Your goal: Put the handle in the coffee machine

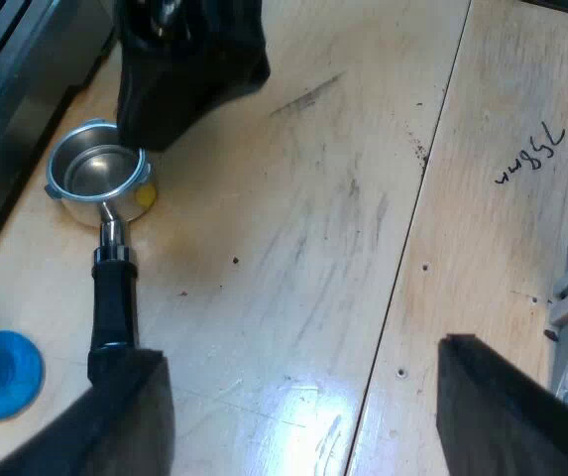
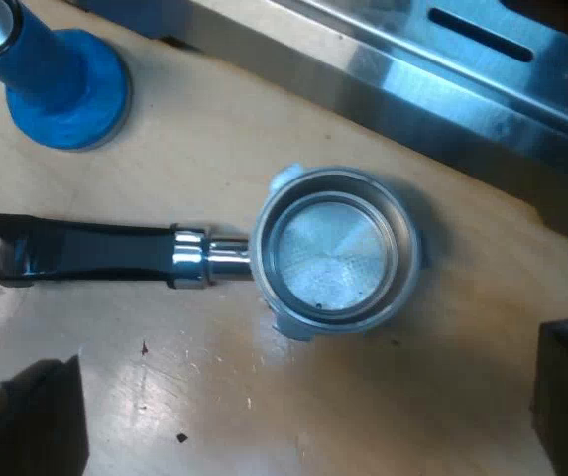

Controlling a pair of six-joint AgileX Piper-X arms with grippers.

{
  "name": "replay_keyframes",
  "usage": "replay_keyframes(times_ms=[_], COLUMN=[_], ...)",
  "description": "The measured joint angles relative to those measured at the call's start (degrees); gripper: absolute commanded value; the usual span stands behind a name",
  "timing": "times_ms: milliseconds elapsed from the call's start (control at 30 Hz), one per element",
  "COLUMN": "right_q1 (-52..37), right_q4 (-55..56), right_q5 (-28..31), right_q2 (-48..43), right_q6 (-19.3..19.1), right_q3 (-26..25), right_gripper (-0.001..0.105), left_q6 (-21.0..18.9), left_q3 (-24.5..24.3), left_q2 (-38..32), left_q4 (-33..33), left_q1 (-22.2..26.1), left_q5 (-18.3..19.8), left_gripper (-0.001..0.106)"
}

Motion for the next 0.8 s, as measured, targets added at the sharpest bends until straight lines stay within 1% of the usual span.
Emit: replay_keyframes(times_ms=[367, 700, 800], right_q1=[0.0, -0.2, -1.2], right_q4=[-1.6, -1.7, -2.0], right_q5=[-0.1, -0.2, -2.3], right_q2=[5.4, 7.3, 8.0], right_q6=[-0.4, -0.4, -0.5], right_q3=[0.0, 0.0, -0.1], right_gripper=[0.092, 0.092, 0.092], left_q6=[0.0, 0.0, 0.0], left_q3=[0.0, 0.0, 0.0], left_q2=[0.0, 0.0, 0.0], left_q4=[0.0, 0.0, 0.0], left_q1=[0.0, 0.0, 0.0], left_q5=[0.0, 0.0, 0.0], left_gripper=[0.059, 0.059, 0.059])
